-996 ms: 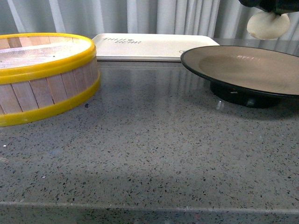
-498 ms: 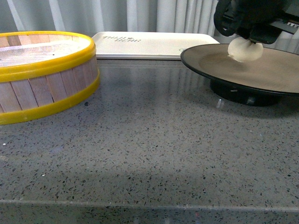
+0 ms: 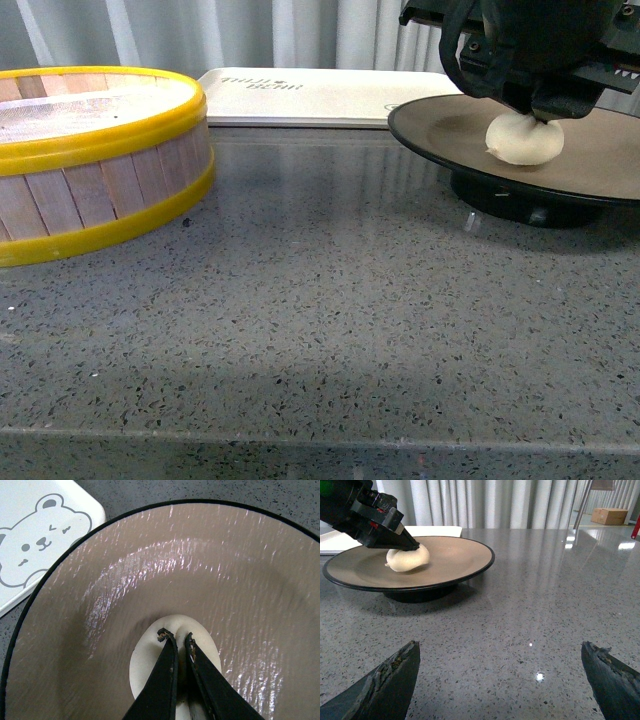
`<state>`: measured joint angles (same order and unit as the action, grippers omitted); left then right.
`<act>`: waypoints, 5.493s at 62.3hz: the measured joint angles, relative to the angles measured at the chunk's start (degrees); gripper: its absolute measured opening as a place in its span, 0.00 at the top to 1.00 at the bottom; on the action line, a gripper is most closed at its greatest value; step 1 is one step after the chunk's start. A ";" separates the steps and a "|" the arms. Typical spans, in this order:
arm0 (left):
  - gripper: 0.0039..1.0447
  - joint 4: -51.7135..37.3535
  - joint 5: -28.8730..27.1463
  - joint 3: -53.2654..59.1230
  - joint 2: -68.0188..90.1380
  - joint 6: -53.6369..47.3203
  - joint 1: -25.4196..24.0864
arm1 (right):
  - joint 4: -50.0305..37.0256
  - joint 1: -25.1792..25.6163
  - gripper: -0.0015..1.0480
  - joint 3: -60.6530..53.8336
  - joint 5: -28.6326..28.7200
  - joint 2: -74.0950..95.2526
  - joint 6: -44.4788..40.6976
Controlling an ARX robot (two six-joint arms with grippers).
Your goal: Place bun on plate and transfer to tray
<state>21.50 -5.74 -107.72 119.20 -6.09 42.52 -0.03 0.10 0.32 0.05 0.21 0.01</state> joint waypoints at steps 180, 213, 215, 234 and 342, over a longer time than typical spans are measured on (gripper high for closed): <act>0.96 -42.64 5.75 102.09 -92.26 6.23 -42.42 | 0.00 0.00 0.08 0.00 0.00 0.00 0.00; 0.96 -36.68 5.75 106.05 -102.31 6.23 -42.42 | 0.00 0.00 0.08 0.00 0.00 0.00 0.00; 0.96 -36.98 5.75 106.22 -102.64 6.21 -42.42 | 0.00 0.00 0.08 0.00 0.00 0.00 0.00; 0.96 -33.75 5.73 106.25 -107.10 6.23 -42.42 | 0.00 0.00 0.08 0.00 0.00 0.00 0.00; 0.06 -21.53 5.73 106.22 -118.99 6.23 -42.42 | -14.56 20.11 0.08 39.23 28.55 69.07 49.96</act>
<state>-0.03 -0.01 -1.50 0.21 0.14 0.10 -14.59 20.21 39.55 28.60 69.28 49.98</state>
